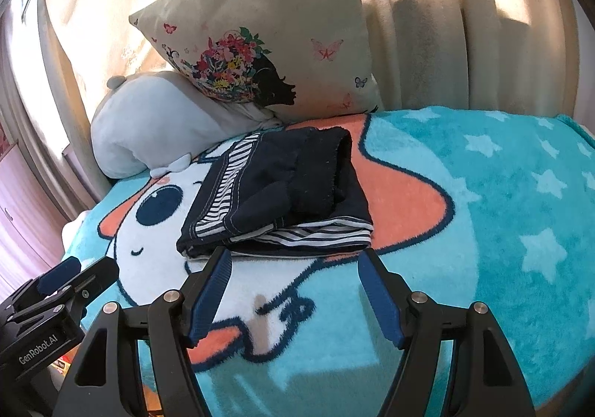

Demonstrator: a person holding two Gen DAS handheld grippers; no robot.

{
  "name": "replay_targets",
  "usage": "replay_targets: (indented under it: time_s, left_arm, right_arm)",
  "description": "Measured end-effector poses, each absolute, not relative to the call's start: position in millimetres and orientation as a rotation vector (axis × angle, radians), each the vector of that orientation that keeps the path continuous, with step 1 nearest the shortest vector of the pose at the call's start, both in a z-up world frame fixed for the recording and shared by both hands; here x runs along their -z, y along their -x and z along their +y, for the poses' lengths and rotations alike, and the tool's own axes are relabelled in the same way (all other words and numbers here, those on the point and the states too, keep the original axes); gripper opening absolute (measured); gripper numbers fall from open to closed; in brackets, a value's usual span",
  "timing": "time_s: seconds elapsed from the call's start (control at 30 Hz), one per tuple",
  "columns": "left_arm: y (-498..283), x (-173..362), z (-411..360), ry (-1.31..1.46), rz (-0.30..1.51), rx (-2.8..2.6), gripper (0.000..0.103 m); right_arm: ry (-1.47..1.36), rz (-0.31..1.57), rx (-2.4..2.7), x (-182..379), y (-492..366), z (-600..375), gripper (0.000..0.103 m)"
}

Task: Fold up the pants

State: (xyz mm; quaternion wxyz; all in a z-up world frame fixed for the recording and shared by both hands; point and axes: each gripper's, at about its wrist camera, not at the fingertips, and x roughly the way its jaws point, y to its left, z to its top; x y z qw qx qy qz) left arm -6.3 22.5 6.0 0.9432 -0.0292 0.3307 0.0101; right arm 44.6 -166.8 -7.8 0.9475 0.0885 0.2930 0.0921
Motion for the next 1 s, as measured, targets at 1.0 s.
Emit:
replay_targets:
  time_s: [1.0]
  left_arm:
    - [9.5,-8.6,28.4,0.105,0.679,-0.016,0.082]
  right_arm:
    - [-0.149,0.589,-0.173,6.3,-42.1,-162.0,0.076]
